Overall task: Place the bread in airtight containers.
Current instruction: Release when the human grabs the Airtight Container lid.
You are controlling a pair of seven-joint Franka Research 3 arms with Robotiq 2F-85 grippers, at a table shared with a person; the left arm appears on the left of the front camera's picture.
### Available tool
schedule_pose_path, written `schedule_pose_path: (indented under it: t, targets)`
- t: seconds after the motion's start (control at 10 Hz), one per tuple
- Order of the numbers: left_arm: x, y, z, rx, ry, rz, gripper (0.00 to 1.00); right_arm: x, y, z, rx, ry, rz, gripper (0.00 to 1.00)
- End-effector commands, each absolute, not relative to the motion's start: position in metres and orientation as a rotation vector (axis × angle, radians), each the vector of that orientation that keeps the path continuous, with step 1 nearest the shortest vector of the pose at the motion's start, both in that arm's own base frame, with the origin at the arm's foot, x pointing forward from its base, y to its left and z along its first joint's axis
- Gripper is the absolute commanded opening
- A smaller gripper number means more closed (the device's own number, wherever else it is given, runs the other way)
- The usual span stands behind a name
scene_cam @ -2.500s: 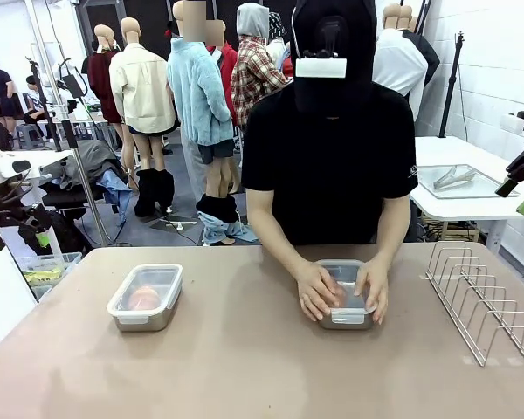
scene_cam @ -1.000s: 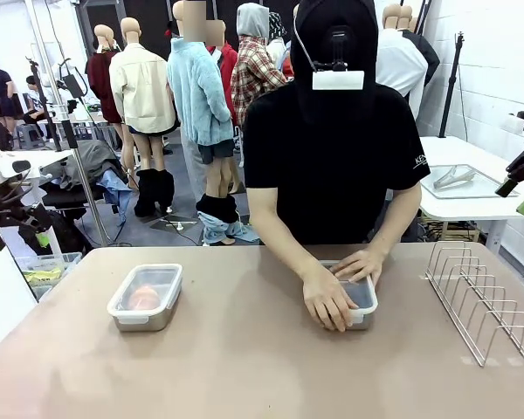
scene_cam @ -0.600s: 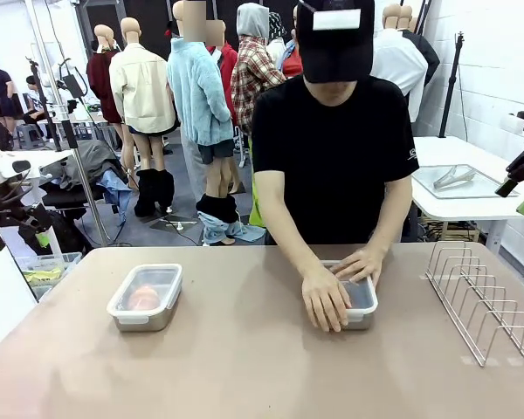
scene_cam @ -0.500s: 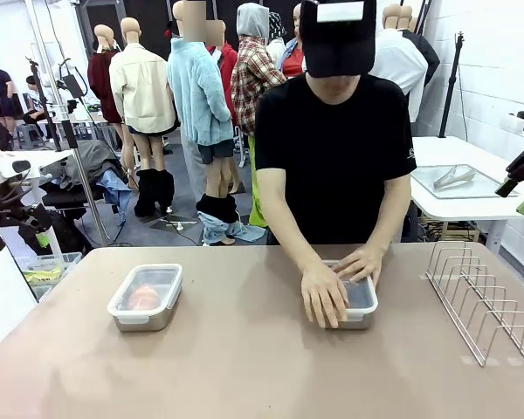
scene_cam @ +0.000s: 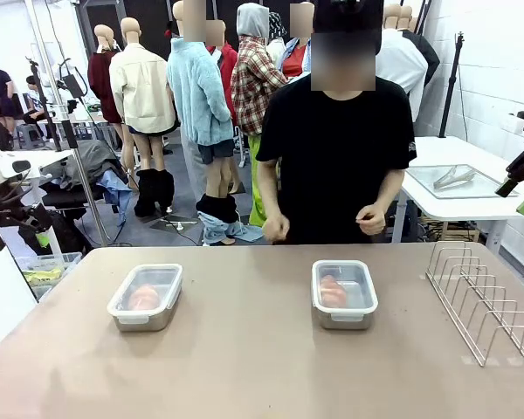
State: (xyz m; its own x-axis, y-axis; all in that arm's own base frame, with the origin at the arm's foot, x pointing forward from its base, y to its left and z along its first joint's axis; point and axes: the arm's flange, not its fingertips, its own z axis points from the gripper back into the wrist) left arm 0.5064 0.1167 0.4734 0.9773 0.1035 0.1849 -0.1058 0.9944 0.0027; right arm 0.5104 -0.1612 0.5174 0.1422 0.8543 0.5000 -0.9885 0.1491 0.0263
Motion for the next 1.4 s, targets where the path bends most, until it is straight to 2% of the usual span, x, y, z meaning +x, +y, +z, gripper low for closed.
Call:
schedule_pose_path:
  t: [0.0,1.3]
  targets:
    - [0.5056,0.1172,0.4747,0.014,-0.183,0.108,1.00,0.5106,-0.1618,0.5180,0.397,-0.405,1.396,1.00]
    - [0.5056,0.1172,0.4747,0.014,-0.183,0.108,1.00,0.5106,-0.1618,0.5180,0.397,-0.405,1.396,1.00]
